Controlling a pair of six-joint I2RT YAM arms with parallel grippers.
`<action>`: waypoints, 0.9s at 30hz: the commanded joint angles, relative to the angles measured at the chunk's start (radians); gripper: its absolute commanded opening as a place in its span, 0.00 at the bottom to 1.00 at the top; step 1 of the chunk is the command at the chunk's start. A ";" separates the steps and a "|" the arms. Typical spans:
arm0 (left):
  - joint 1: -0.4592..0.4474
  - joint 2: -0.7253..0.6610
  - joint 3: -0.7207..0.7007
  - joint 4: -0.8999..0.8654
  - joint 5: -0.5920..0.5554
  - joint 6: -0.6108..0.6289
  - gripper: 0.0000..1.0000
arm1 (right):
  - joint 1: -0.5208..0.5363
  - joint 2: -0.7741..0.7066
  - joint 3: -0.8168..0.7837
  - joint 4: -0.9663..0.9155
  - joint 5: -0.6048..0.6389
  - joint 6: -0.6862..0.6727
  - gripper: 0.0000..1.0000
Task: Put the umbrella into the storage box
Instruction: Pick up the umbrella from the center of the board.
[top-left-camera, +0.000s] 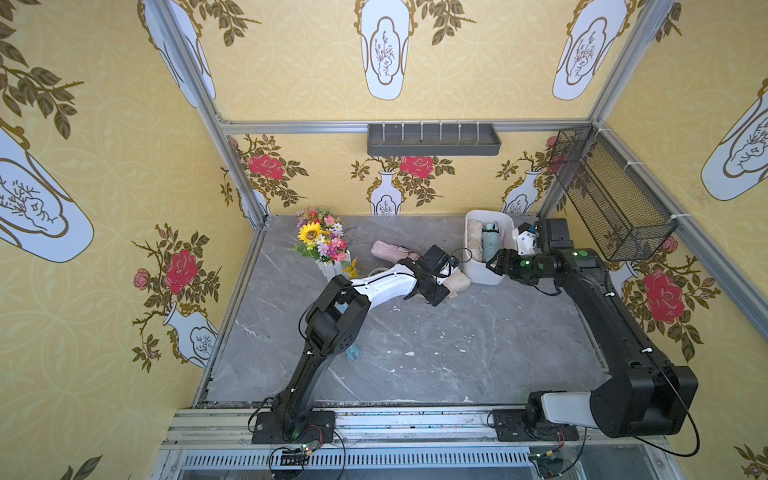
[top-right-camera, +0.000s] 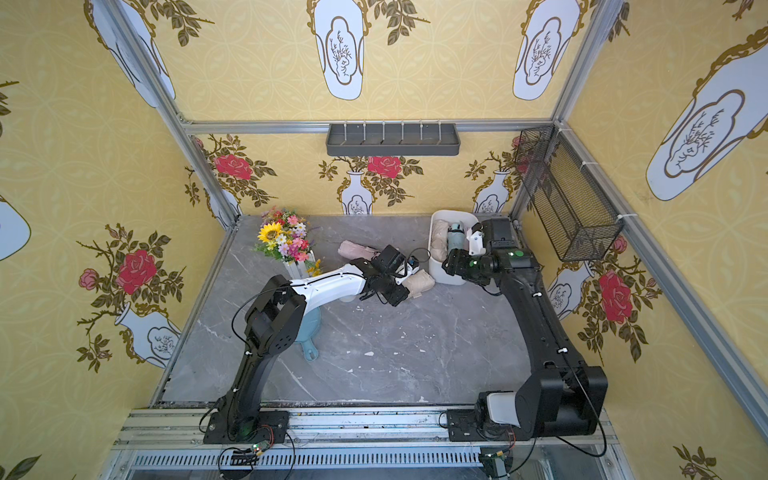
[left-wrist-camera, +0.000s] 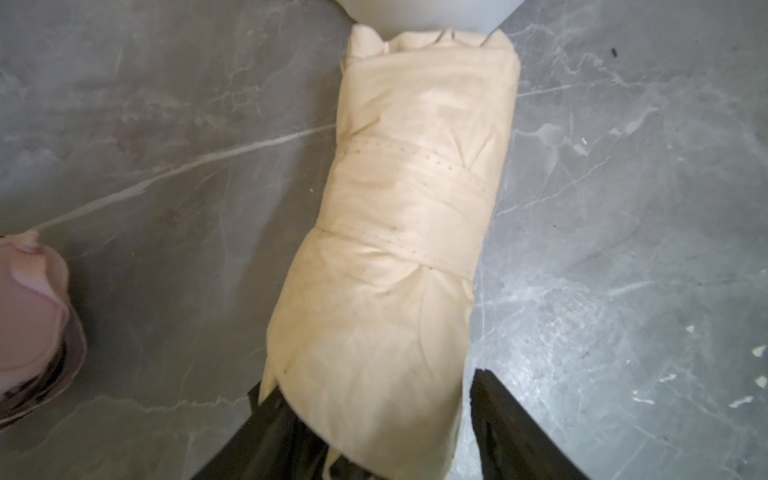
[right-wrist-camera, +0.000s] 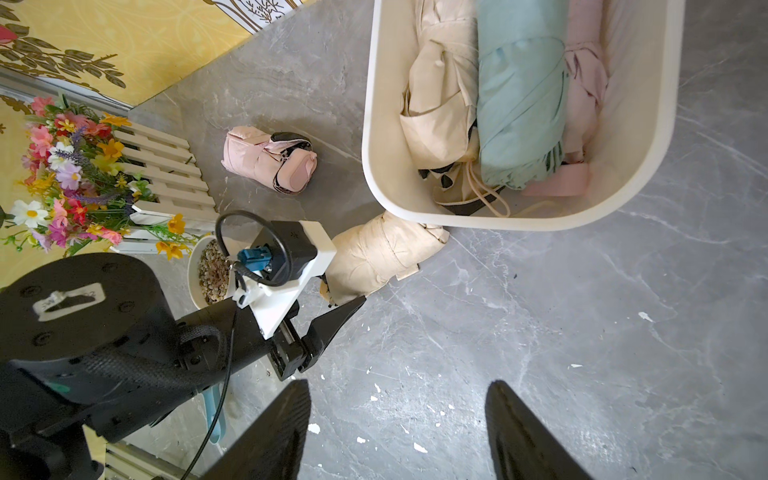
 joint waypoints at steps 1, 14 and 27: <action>0.000 0.024 0.010 -0.044 0.046 0.024 0.65 | -0.001 0.002 0.012 0.018 -0.008 0.008 0.71; 0.000 0.017 0.030 -0.140 0.209 0.079 0.10 | -0.010 -0.019 -0.020 0.007 -0.017 0.012 0.71; 0.001 -0.171 -0.132 -0.131 0.302 -0.119 0.00 | -0.047 -0.066 -0.042 -0.032 -0.080 0.001 0.71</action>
